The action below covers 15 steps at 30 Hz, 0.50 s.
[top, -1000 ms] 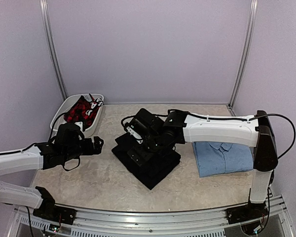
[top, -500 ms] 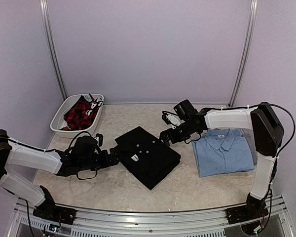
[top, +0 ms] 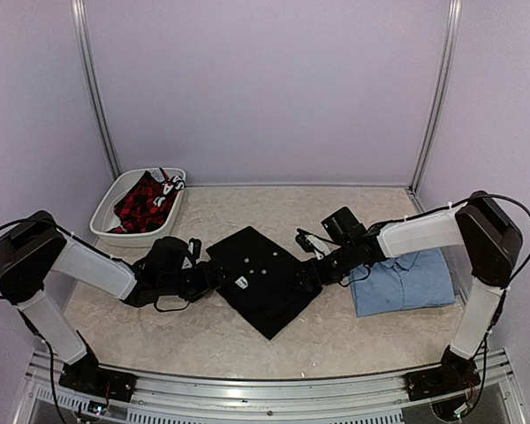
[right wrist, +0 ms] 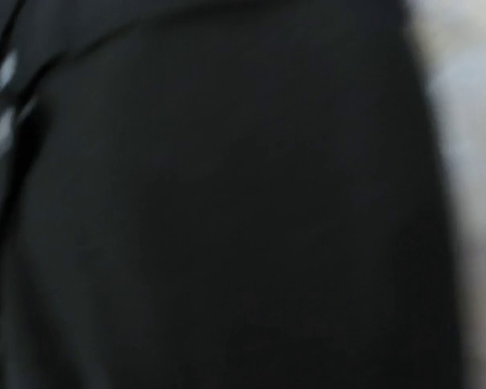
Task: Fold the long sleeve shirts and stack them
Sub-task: Rotate the square-folded shirt at the center of the board.
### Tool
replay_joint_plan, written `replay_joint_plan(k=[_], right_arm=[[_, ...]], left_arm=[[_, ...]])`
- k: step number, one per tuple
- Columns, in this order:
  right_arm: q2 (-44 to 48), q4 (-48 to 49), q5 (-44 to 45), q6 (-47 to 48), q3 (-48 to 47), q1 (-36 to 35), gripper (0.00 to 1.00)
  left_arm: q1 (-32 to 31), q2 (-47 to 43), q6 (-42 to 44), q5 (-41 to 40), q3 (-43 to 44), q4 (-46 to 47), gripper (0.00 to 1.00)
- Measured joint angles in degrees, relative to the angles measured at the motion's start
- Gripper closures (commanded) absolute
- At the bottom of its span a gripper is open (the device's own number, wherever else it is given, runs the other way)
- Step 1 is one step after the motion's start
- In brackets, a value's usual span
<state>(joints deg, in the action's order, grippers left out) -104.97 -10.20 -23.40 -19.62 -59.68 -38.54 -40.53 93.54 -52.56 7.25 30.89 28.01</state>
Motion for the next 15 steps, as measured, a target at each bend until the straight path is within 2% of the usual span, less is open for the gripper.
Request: replay_joint_plan(k=[7,15], right_arm=[[3.3,0.5,5.1,-2.5,1.9,-10.4,0.07],[0.5,-2.0,11.7,-2.8,-2.1,-21.9,0.07]], left_arm=[[2.9,5.5,3.3,3.1,8.5,-3.4,0.12],[7.5,13.4,10.0,6.0,21.8,-9.6,0.13]])
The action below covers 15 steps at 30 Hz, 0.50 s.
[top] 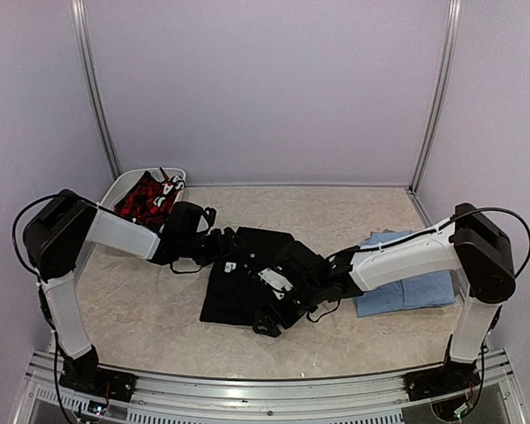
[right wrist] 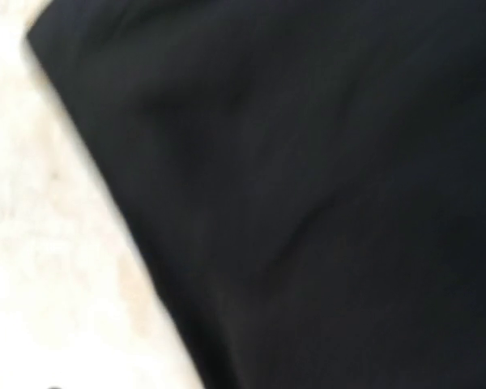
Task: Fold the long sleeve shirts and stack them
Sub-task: Rotate the square-folded shirt at the center of the board.
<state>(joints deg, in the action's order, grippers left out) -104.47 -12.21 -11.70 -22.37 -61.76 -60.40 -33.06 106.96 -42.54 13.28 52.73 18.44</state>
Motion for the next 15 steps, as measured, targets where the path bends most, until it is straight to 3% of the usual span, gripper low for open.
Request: replay_joint_plan(k=[3,7,15], right_arm=[[-2.3,-0.4,0.2,0.7,-1.4,-2.2,0.06],[-2.6,-1.8,1.7,2.2,-1.6,-3.2,0.03],[2.3,-6.0,5.4,6.4,-1.0,2.7,0.04]], left_arm=[[1.8,4.3,3.7,0.8,6.9,-3.2,0.12],[3.1,7.5,8.2,0.2,13.3,-5.4,0.02],[3.2,1.8,14.9,-8.4,11.8,-6.9,0.01]])
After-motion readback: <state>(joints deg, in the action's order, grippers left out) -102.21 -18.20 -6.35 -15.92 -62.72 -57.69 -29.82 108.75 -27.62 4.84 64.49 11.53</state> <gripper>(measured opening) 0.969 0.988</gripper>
